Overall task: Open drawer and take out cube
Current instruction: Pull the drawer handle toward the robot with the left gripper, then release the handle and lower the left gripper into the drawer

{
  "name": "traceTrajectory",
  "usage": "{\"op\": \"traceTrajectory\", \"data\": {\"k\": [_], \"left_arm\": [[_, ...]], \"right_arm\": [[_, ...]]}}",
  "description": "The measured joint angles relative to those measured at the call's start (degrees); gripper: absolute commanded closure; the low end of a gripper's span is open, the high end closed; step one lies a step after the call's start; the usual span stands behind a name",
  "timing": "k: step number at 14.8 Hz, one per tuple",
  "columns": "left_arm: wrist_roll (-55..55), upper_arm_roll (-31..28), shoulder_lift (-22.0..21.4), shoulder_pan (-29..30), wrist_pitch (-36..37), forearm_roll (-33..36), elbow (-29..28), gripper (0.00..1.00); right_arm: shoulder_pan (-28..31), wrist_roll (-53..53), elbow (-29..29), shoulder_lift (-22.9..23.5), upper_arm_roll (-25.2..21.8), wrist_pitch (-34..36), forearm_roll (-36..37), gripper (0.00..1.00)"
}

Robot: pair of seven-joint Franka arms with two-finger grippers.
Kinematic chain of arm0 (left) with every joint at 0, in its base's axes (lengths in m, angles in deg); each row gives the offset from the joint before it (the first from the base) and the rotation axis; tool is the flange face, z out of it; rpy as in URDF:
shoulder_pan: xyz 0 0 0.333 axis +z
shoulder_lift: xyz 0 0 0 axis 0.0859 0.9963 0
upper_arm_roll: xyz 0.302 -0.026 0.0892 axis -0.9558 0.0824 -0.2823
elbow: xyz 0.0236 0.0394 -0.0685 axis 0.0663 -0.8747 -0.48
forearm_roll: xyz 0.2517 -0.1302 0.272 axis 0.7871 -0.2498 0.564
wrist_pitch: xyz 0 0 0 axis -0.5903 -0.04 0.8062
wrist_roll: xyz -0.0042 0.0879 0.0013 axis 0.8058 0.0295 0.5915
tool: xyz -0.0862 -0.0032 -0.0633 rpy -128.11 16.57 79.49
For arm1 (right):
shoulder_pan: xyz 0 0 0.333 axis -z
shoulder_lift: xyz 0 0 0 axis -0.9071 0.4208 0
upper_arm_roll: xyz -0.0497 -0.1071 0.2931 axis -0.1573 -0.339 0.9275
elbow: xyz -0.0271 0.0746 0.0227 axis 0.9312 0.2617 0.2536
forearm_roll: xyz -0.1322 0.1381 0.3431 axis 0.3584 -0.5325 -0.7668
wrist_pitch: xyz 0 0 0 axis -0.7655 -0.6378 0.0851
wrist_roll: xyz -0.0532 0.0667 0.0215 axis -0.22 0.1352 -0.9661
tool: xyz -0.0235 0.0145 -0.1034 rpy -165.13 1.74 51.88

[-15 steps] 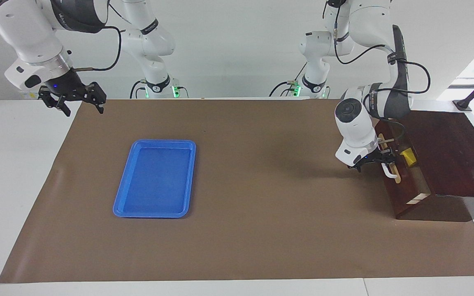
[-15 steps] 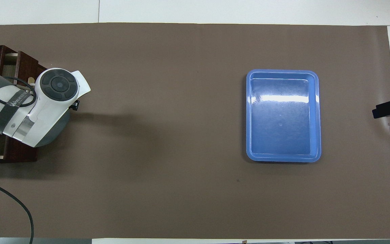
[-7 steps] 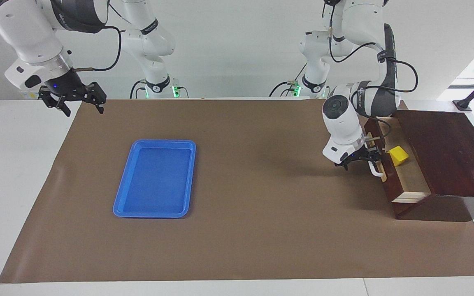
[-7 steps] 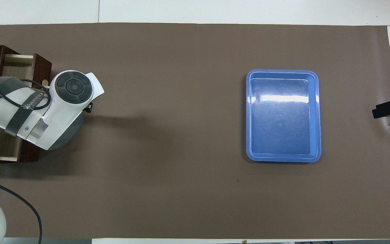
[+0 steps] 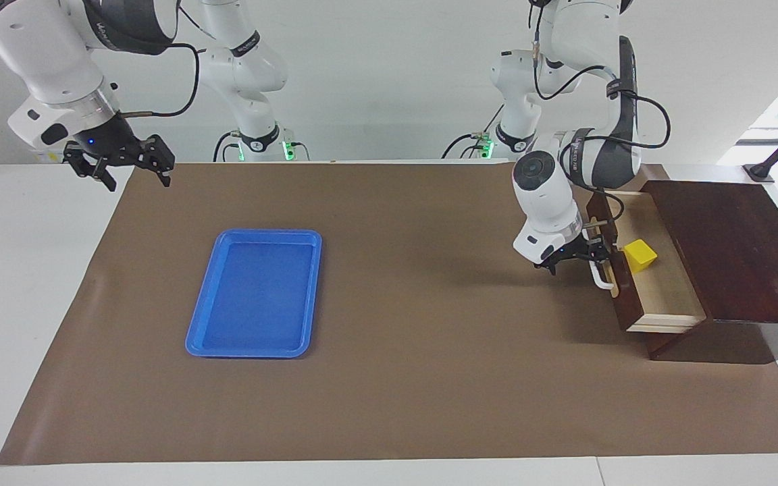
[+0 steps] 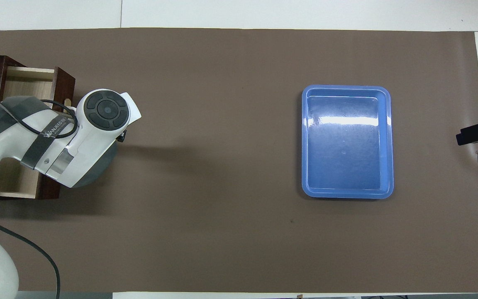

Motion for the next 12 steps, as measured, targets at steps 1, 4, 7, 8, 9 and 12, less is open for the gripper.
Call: {"op": "traceTrajectory", "data": {"k": [1, 4, 7, 8, 9, 12], "left_arm": [[0.2, 0.0, 0.0, -0.3, 0.1, 0.0, 0.1, 0.0], [0.4, 0.0, -0.1, -0.9, 0.6, -0.2, 0.2, 0.0], [0.5, 0.5, -0.2, -1.7, 0.6, -1.5, 0.1, 0.0], [0.5, 0.6, -0.2, -1.9, 0.6, -1.6, 0.1, 0.0], [0.5, 0.6, -0.2, -2.0, 0.6, -1.6, 0.1, 0.0], [0.5, 0.5, -0.2, -2.0, 1.1, -1.7, 1.0, 0.0]], "right_arm": [[0.0, 0.0, 0.0, 0.0, 0.0, 0.0, 0.0, 0.0], [0.0, 0.0, 0.0, 0.0, 0.0, 0.0, 0.0, 0.0], [0.0, 0.0, 0.0, 0.0, 0.0, 0.0, 0.0, 0.0], [0.0, 0.0, 0.0, 0.0, 0.0, 0.0, 0.0, 0.0], [0.0, 0.0, 0.0, 0.0, 0.0, 0.0, 0.0, 0.0], [0.0, 0.0, 0.0, 0.0, 0.0, 0.0, 0.0, 0.0]]}}
